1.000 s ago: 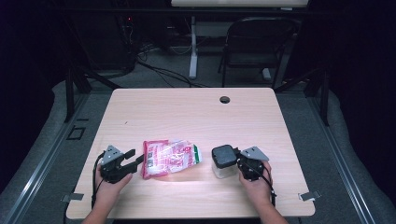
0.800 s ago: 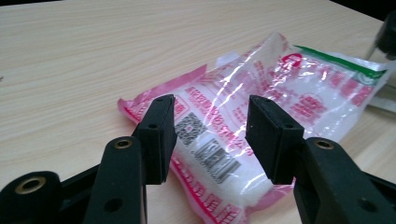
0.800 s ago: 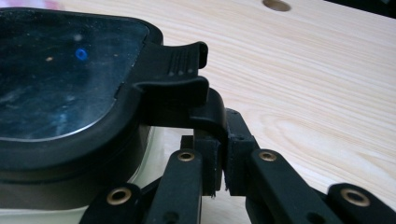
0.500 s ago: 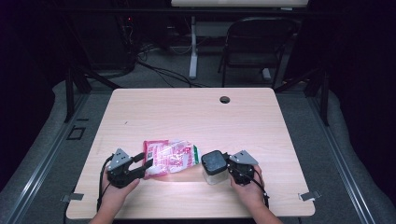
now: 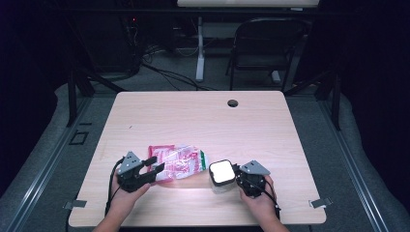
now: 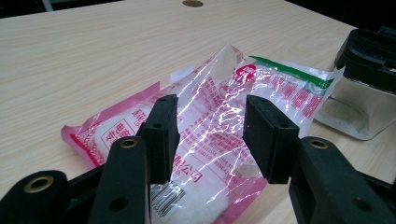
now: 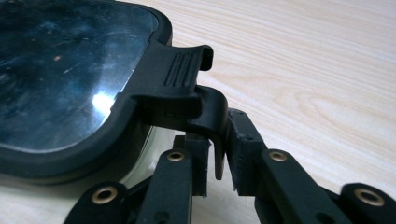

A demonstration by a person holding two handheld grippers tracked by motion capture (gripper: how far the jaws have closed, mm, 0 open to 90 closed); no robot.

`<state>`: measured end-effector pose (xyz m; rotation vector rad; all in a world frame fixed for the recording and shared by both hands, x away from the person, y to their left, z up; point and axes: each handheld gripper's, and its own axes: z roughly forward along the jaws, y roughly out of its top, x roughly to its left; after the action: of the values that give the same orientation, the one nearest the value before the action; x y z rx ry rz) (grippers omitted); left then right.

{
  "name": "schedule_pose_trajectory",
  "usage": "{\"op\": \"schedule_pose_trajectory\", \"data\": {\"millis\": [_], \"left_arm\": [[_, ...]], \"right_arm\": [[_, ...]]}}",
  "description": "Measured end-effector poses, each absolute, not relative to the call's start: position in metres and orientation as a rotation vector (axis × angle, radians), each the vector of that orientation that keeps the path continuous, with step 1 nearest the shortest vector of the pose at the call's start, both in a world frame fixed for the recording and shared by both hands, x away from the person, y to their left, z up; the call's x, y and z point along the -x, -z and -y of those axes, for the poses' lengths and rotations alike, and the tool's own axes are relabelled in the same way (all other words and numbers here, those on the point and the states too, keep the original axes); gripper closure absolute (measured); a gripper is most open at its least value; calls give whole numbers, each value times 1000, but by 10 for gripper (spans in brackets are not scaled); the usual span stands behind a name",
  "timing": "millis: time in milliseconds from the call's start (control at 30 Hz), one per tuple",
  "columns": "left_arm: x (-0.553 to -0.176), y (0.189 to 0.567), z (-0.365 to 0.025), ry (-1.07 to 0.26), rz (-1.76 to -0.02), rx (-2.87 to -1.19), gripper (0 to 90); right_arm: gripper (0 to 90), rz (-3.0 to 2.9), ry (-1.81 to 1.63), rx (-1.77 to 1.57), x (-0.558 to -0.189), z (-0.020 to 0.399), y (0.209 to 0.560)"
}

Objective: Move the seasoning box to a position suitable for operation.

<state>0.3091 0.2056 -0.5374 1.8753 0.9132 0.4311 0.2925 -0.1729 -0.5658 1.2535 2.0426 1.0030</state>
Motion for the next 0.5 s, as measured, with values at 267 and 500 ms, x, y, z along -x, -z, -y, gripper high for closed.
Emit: {"op": "schedule_pose_trajectory", "data": {"millis": [267, 500], "left_arm": [[-316, 537, -197, -404, -900, -1880, 571], [-323, 538, -190, -375, -897, -1890, 580]], "right_arm": [[681, -2086, -1024, -1267, -284, 179, 564], [623, -2090, -1076, -1292, -275, 187, 559]]}}
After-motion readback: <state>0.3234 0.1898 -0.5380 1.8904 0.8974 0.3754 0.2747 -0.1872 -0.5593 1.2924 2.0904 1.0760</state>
